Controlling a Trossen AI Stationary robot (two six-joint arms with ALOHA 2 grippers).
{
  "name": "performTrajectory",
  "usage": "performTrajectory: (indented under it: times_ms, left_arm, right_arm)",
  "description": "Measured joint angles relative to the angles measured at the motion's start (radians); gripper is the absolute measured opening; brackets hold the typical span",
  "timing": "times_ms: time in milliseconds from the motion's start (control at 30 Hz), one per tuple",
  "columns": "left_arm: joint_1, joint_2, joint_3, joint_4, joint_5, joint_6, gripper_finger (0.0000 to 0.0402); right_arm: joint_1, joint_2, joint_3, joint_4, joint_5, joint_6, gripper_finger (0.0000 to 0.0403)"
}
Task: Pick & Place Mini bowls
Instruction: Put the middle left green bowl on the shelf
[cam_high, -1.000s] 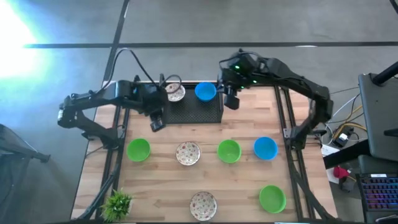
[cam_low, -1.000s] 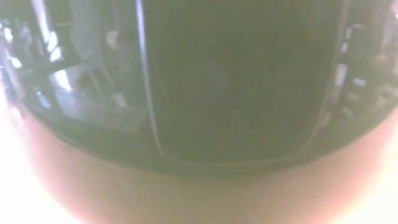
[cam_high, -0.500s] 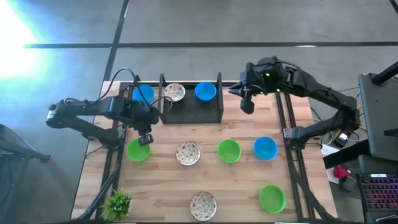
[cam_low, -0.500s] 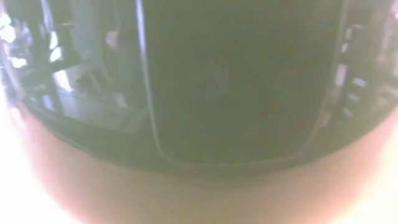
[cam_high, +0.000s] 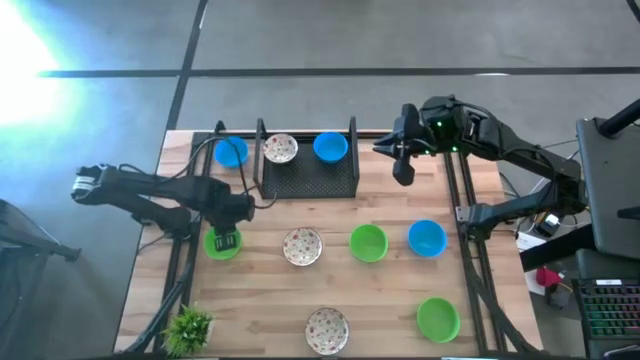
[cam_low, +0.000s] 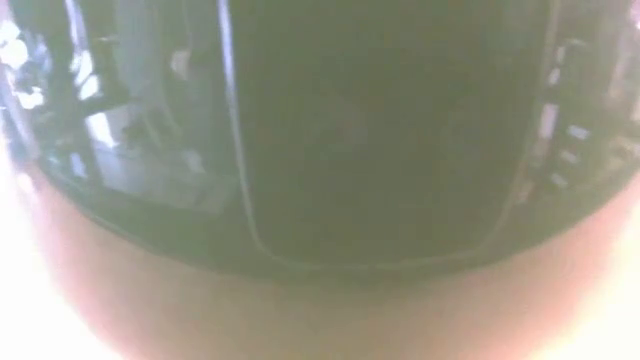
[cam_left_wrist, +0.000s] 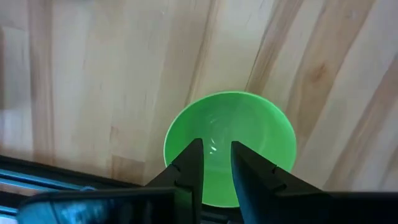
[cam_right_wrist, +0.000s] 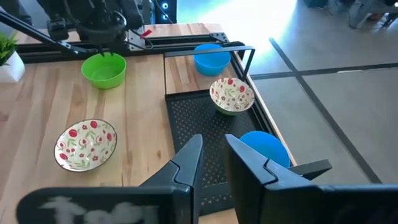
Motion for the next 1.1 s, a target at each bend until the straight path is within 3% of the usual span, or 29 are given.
performTrajectory:
  times_ms: [833, 1100]
  left_arm:
    - [0.001, 0.005, -0.196, 0.195, -0.062, 0.026, 0.0075]
    - [0.001, 0.005, -0.204, 0.206, -0.094, 0.066, 0.0075]
  right_arm:
    - [0.000, 0.003, 0.000, 0.000, 0.001, -0.007, 0.0059]
    - [0.000, 0.003, 0.000, 0.000, 0.001, -0.004, 0.0064]
